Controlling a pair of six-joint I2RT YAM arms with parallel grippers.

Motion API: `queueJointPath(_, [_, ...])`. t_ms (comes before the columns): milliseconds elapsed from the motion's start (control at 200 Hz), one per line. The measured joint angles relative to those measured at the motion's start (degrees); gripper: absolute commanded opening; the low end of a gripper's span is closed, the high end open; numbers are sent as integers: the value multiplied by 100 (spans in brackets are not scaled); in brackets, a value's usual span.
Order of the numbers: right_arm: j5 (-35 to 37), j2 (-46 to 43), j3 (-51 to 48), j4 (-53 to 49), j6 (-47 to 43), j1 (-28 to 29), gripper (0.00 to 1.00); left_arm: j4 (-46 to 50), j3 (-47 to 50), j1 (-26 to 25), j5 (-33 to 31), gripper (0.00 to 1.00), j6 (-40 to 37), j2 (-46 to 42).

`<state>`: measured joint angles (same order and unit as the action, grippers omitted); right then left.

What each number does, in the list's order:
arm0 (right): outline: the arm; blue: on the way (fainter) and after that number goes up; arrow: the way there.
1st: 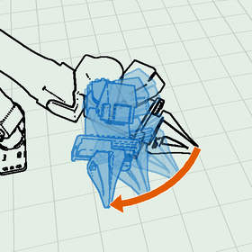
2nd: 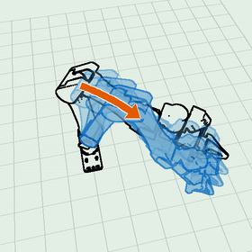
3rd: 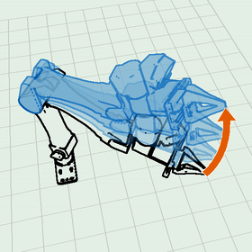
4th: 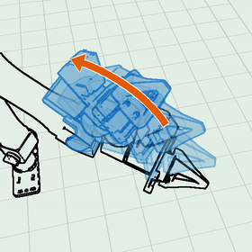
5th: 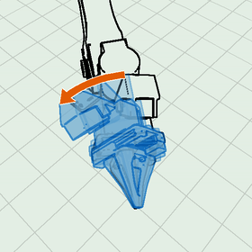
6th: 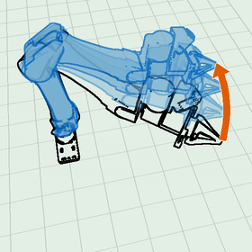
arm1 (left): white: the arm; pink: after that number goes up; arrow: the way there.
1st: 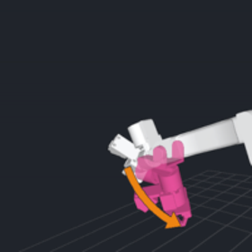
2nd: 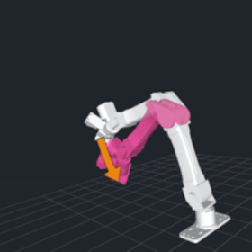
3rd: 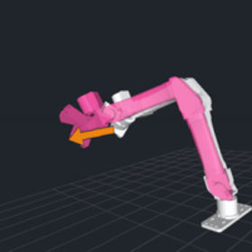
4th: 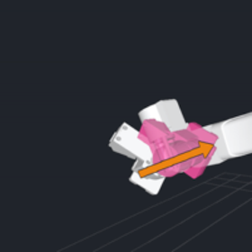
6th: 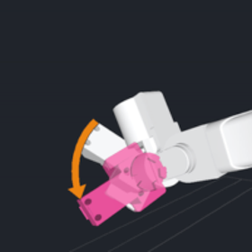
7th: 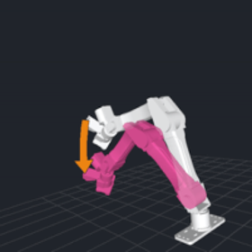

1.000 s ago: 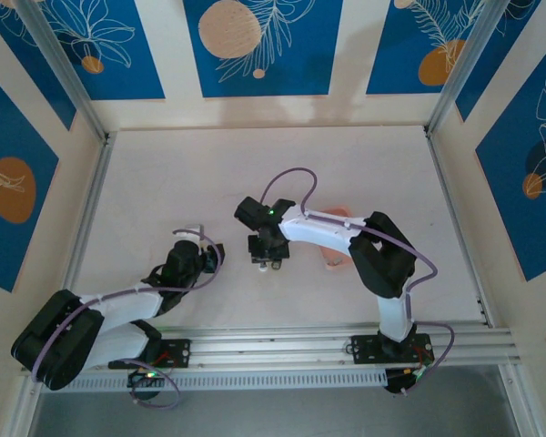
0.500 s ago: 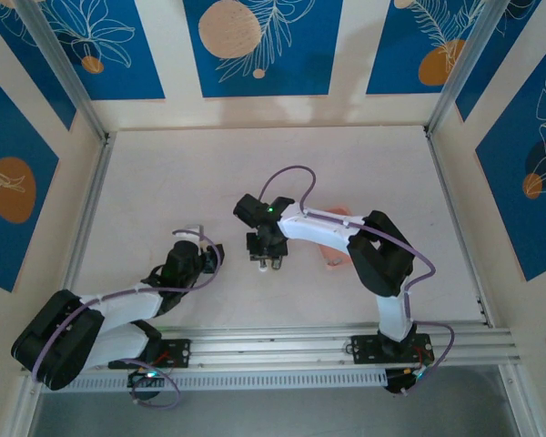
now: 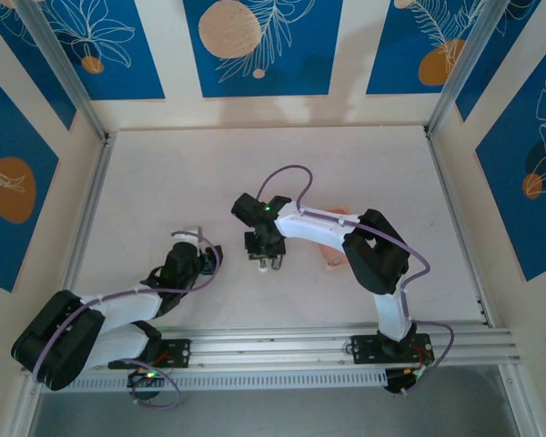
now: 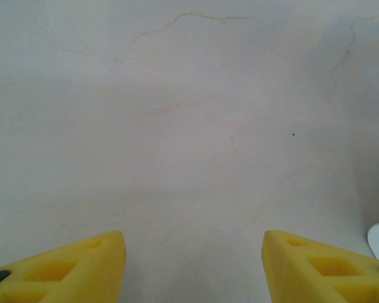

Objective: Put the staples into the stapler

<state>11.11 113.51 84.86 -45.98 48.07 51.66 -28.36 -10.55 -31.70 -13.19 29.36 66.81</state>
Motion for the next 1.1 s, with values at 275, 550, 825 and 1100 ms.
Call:
queueJointPath(275, [24, 66, 31, -127, 0, -4, 26, -2, 13, 20, 0, 60, 0, 0])
queueJointPath(550, [28, 74, 33, -149, 0, -4, 23, -2, 13, 26, 2, 60, -85, 0])
queueJointPath(825, [44, 116, 55, -162, -4, -4, 22, -72, 17, 48, 4, 60, -105, 0])
queueJointPath(1100, [44, 157, 118, -166, -26, -4, 20, -87, 17, 48, 4, 60, -107, -15])
